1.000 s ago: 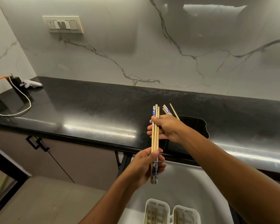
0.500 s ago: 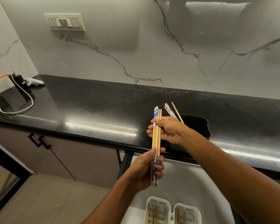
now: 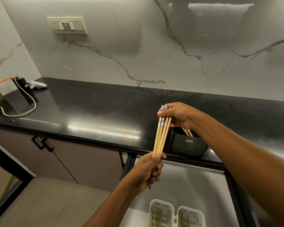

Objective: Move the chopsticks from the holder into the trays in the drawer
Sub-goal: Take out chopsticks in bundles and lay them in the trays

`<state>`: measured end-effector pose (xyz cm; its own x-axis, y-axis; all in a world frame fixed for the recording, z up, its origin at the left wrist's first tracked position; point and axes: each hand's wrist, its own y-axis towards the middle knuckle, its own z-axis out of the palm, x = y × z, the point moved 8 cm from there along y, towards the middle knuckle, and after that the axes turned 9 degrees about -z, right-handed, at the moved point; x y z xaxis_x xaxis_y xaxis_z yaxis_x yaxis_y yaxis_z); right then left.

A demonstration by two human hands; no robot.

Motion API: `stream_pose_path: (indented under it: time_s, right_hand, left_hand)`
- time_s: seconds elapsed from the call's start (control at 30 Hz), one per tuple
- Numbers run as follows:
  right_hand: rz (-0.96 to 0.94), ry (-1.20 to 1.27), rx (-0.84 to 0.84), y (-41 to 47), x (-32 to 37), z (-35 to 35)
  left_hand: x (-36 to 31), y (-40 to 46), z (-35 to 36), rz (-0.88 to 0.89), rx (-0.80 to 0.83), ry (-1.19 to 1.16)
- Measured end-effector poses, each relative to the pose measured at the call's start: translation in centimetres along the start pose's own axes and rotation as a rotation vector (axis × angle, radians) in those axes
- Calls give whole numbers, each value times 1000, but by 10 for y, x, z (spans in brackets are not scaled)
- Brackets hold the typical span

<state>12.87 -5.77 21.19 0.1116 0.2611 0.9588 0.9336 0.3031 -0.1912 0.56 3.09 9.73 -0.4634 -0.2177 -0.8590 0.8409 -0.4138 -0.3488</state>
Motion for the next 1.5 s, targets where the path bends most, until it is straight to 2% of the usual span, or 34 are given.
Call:
stream_pose_path:
  time_s: [0.1,0.2,0.33,0.43,0.63,0.77,0.93,1.03,1.37,1.5]
  right_hand:
    - [-103,43,-58,2,18,-12]
    - [-249,136,-185,-2,43,-32]
    - [-456,158,-418,-23,69,-54]
    - [-478,103,-508,-41,59,-49]
    - [-247,118,-424,-56,-38,12]
    - [-234,-8,-399,-66,-75,40]
    - [-266,-124,-366,-69,-84,54]
    - [-246,-204,-280,-67,-89,64]
    - [-220,-395,-88,-63,-95,80]
    - [-279,-588,-155,-61,-74,57]
  left_hand:
    - [0,-1,-2,3,3,75]
    - [6,-2,-10,-9,-27,82]
    - [11,2,-28,-14,-140,-62]
    - [5,9,-38,-6,-246,-216]
    - [-28,19,-43,62,-341,-415]
    - [-46,23,-40,125,-336,-452]
    - [-38,22,-45,113,-379,-433]
    - [-36,22,-43,119,-374,-454]
    - [-32,17,-46,188,-455,-272]
    - [-31,15,-53,219,-479,-185]
